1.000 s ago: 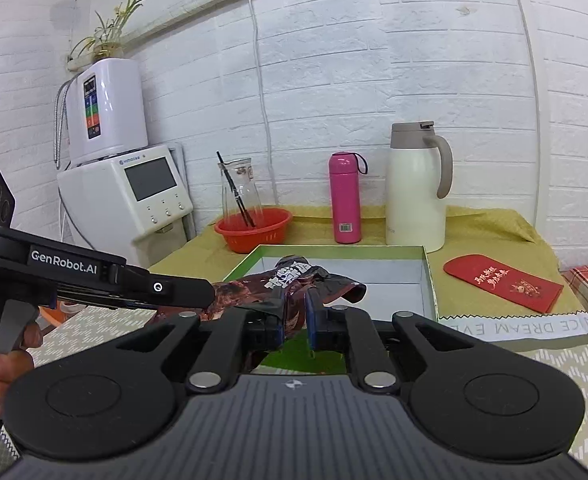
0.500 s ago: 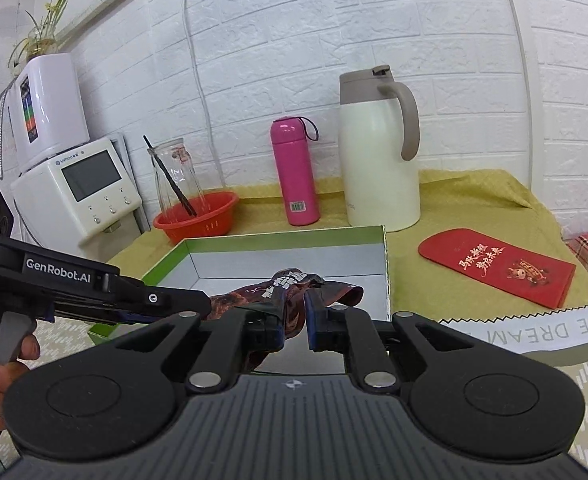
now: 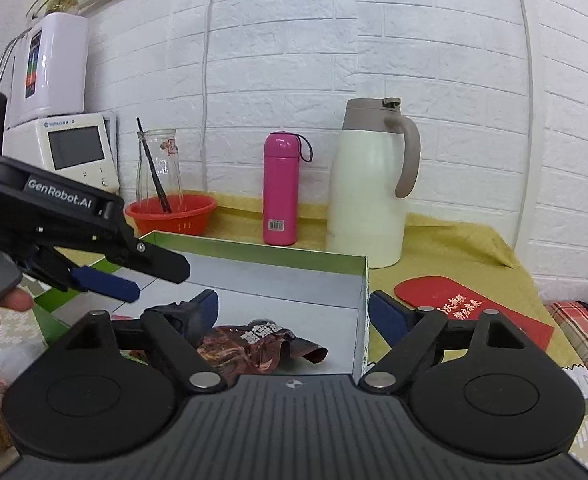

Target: Organize snacks

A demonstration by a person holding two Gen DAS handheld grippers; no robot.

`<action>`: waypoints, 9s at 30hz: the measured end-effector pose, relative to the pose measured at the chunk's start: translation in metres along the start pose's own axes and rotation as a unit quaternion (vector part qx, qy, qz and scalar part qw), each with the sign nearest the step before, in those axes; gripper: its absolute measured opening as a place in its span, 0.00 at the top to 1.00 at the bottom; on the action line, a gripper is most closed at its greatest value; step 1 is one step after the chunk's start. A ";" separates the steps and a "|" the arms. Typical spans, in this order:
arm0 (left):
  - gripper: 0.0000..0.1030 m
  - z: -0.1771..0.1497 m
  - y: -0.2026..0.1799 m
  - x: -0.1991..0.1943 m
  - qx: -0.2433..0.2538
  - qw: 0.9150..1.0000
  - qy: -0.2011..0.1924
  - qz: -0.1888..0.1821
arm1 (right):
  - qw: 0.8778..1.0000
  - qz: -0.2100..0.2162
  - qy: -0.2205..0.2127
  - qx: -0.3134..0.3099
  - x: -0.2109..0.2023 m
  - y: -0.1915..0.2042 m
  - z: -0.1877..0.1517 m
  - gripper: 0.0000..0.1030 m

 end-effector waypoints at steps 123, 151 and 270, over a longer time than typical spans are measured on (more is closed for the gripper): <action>1.00 -0.195 -0.008 -0.189 0.128 0.990 -0.042 -0.041 | 0.998 0.060 0.012 0.004 -0.197 0.123 -0.087 0.97; 1.00 -0.002 0.045 -0.039 0.044 0.999 -0.018 0.017 | 0.997 0.060 0.030 0.037 0.010 0.055 0.028 0.97; 0.86 -0.118 -0.037 -0.142 0.112 0.992 -0.043 -0.046 | 0.995 0.033 -0.032 0.087 -0.139 0.075 -0.034 0.92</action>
Point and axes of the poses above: each gripper's, at about its wrist camera, not at the fingertips, and x roughly the way its jaws point, y to its left, z to its top, the point moved 4 cm from there along x, roughly the way its jaws point, and after that the axes turned 14 degrees about y, right-handed, at the moved point
